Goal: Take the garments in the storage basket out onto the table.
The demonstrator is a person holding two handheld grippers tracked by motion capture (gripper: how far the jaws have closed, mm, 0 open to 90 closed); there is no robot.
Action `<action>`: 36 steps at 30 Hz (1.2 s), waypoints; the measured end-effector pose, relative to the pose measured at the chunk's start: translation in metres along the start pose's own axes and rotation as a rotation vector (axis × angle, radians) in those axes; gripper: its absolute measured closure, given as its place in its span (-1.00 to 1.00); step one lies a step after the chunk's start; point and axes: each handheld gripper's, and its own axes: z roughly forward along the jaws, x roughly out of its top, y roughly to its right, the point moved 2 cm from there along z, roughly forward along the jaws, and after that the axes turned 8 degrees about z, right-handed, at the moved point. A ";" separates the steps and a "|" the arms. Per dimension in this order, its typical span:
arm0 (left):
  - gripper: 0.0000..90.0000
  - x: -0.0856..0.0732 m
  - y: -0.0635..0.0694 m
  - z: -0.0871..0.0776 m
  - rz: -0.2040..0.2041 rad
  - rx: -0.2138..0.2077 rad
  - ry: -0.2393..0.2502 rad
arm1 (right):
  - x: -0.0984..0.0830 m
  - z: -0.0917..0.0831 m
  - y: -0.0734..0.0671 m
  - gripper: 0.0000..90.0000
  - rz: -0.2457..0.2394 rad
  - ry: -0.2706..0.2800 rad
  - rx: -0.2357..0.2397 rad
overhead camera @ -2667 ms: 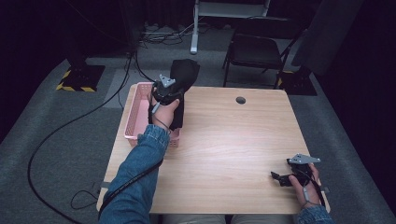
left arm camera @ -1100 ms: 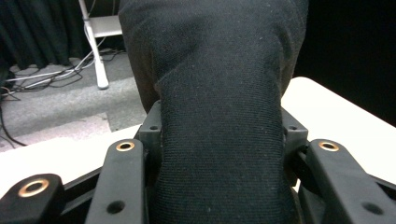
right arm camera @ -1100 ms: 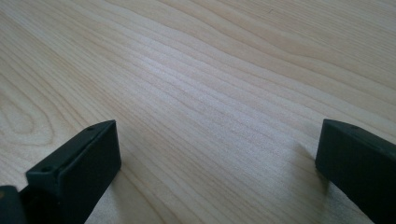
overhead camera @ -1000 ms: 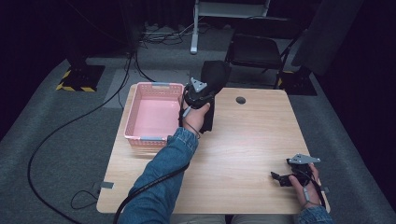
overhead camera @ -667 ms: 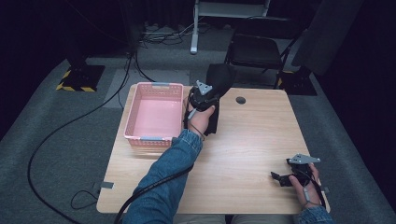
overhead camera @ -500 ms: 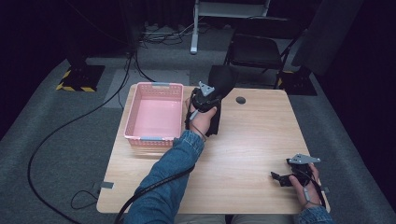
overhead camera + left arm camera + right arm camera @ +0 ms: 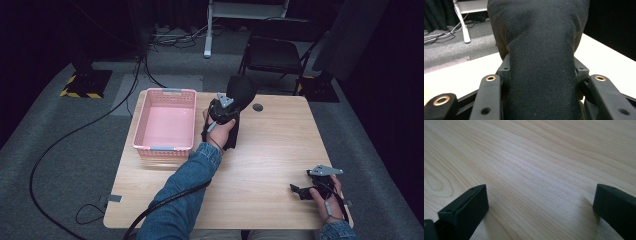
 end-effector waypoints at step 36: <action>0.12 -0.033 0.018 0.033 -0.009 -0.056 -0.105 | 0.000 0.000 0.000 -1.00 0.000 0.000 0.000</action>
